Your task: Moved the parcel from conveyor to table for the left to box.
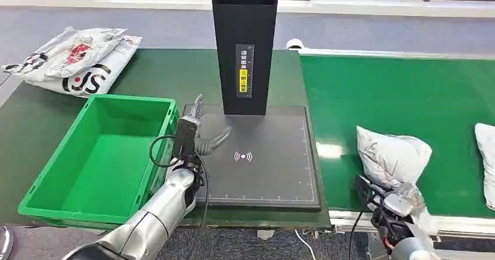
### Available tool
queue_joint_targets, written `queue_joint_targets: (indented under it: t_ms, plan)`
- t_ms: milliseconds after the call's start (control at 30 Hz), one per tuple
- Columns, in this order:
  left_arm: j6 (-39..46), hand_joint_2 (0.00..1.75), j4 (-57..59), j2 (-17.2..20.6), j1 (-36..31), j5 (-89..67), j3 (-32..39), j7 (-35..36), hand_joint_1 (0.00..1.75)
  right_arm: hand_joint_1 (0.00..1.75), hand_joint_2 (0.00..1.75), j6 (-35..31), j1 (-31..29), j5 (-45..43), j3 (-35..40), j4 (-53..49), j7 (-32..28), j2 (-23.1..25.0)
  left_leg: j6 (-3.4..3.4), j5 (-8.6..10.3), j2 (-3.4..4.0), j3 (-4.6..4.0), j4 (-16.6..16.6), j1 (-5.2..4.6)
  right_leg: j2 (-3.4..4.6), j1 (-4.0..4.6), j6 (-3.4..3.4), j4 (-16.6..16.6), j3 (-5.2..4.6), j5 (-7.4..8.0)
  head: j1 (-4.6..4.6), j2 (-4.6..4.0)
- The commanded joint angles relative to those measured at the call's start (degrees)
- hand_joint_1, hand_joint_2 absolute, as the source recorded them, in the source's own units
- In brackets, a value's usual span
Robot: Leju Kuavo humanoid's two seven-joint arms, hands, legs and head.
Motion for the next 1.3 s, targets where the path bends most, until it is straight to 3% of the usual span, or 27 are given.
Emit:
queue_joint_targets:
  t_ms: [33,67,100,133,167,233,267,333,400,500,600,700,733,767,833,967,1033,1133,1300]
  plan:
    - [8.0,1.75,-2.9,2.5,1.3,-3.7,5.0,0.2,0.00,1.75,1.75,-31.3,-1.8,-7.5,-14.6,-29.2,-40.2,12.4,0.00,0.06,0.68,-0.28,0.0,-0.10,0.63,-0.10,0.01,0.1,-0.59,0.24,0.00,0.00]
    - [8.2,1.75,-2.9,2.3,0.9,-4.3,6.0,0.2,0.00,1.75,1.75,-31.3,-3.6,-14.6,-10.8,-34.5,-47.3,14.0,0.00,0.09,0.92,-0.47,0.0,-0.23,0.84,-0.22,0.00,0.3,-0.89,0.28,0.00,-0.02]
    - [8.2,1.75,-2.9,2.0,0.5,-5.0,6.3,0.2,0.00,1.75,1.75,-31.3,-3.2,-18.3,-6.0,-37.6,-48.5,14.5,0.04,0.10,0.71,-1.16,0.1,-0.23,0.69,-0.23,0.08,0.5,-0.52,0.32,0.04,0.00]
    - [8.2,1.75,-2.8,1.9,0.2,-5.4,6.5,0.2,0.00,1.75,1.75,-31.3,-1.7,-19.6,-2.8,-39.9,-47.6,14.7,0.02,0.13,0.96,-1.39,0.2,-0.30,0.93,-0.30,0.06,0.7,-0.88,0.38,0.07,0.00]
    - [8.2,1.75,-2.8,1.9,0.2,-5.4,6.5,0.2,0.00,1.75,1.75,-31.3,-1.7,-19.6,-2.8,-39.9,-47.6,14.7,-0.06,0.11,1.26,-1.60,0.2,-0.31,1.20,-0.32,-0.06,0.8,-1.28,0.46,0.00,0.00]
    - [8.2,1.75,-2.8,1.9,0.2,-5.4,6.5,0.2,0.00,1.75,1.75,-31.3,-1.7,-19.6,-2.8,-39.9,-47.6,14.7,-0.13,0.45,1.13,-1.78,-0.1,-0.62,1.06,-0.63,-0.05,0.8,-1.91,0.62,-0.02,0.00]
    - [8.9,1.75,-2.8,1.6,0.0,-6.0,6.6,0.2,0.00,1.75,1.75,-31.3,2.4,-22.2,-2.1,-44.3,-52.0,16.2,-0.05,0.63,0.82,-1.50,0.0,-0.57,0.77,-0.58,-0.04,0.7,-1.90,0.61,-0.02,0.00]
    - [9.0,1.75,-3.4,1.5,0.4,-6.4,6.7,0.2,0.00,1.75,1.75,-31.3,3.8,-22.8,-0.4,-45.5,-54.5,17.5,-0.11,0.70,0.45,-1.52,-0.1,-0.53,0.40,-0.47,-0.09,0.7,-1.82,0.50,-0.02,-0.02]
    - [9.4,1.75,-4.2,1.4,1.0,-7.3,6.6,0.2,0.00,1.75,1.75,-31.3,5.1,-22.3,2.8,-47.1,-54.4,19.1,-0.14,0.76,0.01,-1.60,-0.1,-0.57,-0.03,-0.48,-0.07,0.7,-1.79,0.46,-0.02,0.00]
    - [8.9,1.75,-4.5,1.3,0.8,-7.3,6.8,0.2,0.00,1.75,1.75,-31.3,4.3,-20.4,5.3,-47.5,-52.4,19.7,-0.17,0.71,0.21,-1.70,-0.1,-0.54,0.18,-0.48,-0.14,0.8,-1.92,0.44,-0.02,0.00]
    - [8.5,1.75,-4.7,1.2,0.7,-7.8,7.3,0.2,0.00,1.75,1.75,-31.3,3.1,-20.9,10.3,-45.3,-48.1,17.3,-0.17,0.79,0.19,-1.90,0.0,-0.54,0.21,-0.54,-0.13,0.9,-2.16,0.48,-0.02,0.00]
    - [8.5,1.75,-4.7,1.2,0.7,-7.8,7.3,0.2,0.00,1.75,1.75,-31.3,3.1,-20.9,10.3,-45.3,-48.1,17.3,-0.16,0.84,0.09,-1.95,-0.1,-0.54,0.06,-0.54,-0.11,0.8,-2.15,0.50,-0.02,0.00]
    - [8.2,1.75,-5.0,1.2,0.9,-7.9,7.3,0.2,0.00,1.75,1.75,-31.3,2.8,-23.9,13.8,-42.5,-47.5,16.1,-0.15,0.85,0.12,-1.93,-0.1,-0.54,0.07,-0.54,-0.11,0.8,-2.14,0.51,-0.02,0.00]
    - [8.2,1.75,-6.0,1.5,1.3,-8.4,7.1,0.2,0.00,1.75,1.75,-20.5,2.0,-28.5,21.2,-37.7,-44.0,14.3,-0.13,0.85,0.15,-1.90,-0.1,-0.56,0.09,-0.56,-0.09,0.8,-2.12,0.53,-0.02,0.00]
    - [8.0,1.75,-6.4,1.6,1.2,-8.7,7.1,0.2,0.00,1.75,1.75,-19.3,0.4,-29.8,28.7,-31.4,-39.8,14.2,-0.18,0.81,0.34,-1.82,-0.1,-0.53,0.33,-0.53,-0.12,0.8,-2.11,0.59,-0.02,0.00]
    - [8.0,1.75,-6.1,1.6,0.5,-9.2,7.1,0.2,0.00,1.75,1.75,-14.5,-1.0,-32.3,33.4,-26.4,-38.5,14.7,-0.18,0.83,0.49,-1.74,-0.2,-0.51,0.45,-0.50,-0.16,0.7,-2.06,0.65,-0.02,0.00]
    - [7.8,1.75,-6.5,1.4,0.5,-9.1,7.3,0.2,0.00,1.75,1.75,-8.2,-0.5,-33.3,37.5,-24.0,-39.0,14.5,-0.20,0.84,0.38,-1.75,-0.2,-0.51,0.32,-0.50,-0.18,0.7,-2.10,0.61,-0.02,-0.02]
    - [7.8,1.75,-6.8,1.5,0.7,-9.0,7.3,0.2,0.00,1.75,1.75,-9.8,0.4,-33.7,39.2,-22.7,-39.0,14.6,-0.21,0.84,0.08,-1.81,-0.2,-0.49,0.07,-0.48,-0.16,0.8,-2.05,0.52,-0.02,0.00]
    - [7.0,1.75,-6.1,1.3,0.2,-8.5,7.0,0.2,0.00,1.75,1.75,-6.3,0.6,-33.9,42.4,-20.2,-39.1,13.8,-0.18,0.86,0.18,-1.76,-0.2,-0.53,0.15,-0.51,-0.14,0.7,-2.04,0.55,-0.02,-0.02]
